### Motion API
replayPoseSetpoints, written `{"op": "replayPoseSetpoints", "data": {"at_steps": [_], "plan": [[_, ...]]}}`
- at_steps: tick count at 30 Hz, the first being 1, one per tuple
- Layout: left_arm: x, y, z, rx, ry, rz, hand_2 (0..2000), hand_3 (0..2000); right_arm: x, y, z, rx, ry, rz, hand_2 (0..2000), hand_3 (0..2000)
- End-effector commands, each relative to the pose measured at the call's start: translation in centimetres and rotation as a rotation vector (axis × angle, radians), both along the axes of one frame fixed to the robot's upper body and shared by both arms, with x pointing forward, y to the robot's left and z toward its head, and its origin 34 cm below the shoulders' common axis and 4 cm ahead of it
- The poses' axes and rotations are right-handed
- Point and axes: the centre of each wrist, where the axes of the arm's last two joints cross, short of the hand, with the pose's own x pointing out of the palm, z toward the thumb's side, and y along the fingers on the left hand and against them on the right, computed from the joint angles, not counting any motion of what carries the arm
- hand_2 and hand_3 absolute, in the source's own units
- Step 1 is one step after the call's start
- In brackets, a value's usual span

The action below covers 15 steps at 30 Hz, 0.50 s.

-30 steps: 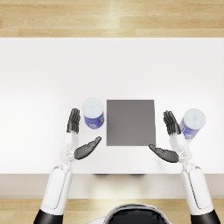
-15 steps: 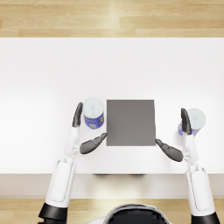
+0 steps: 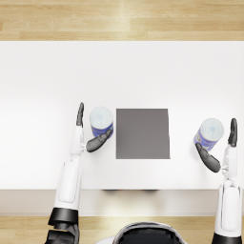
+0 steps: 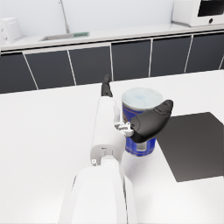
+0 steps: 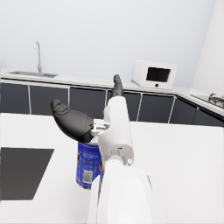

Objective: Pick up the blue can on the left and place it in the middle, then pick up the blue can on the right and place it on top of the can in the middle

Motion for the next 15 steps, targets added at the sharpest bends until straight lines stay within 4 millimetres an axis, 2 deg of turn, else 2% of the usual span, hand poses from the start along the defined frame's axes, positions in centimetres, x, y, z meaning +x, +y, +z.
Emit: {"op": "replayPoseSetpoints", "data": {"at_steps": [1,5,10,15], "plan": [[0.8,-0.1,-0.5,-0.003,0.032,0.007,0,0,0.8,-0.6,-1.7,0.014,0.068,-0.019,0,0],[1.1,-0.7,-1.1,-0.003,0.058,-0.004,0,0,1.7,-1.0,-3.0,0.034,0.120,-0.039,0,0],[1.9,-0.9,-2.8,-0.005,0.137,0.010,0,0,3.1,-0.8,-5.7,0.058,0.227,-0.037,0,0],[2.3,-1.4,-3.6,-0.006,0.176,0.006,0,0,3.5,-1.0,-7.7,0.079,0.300,-0.052,0,0]]}}
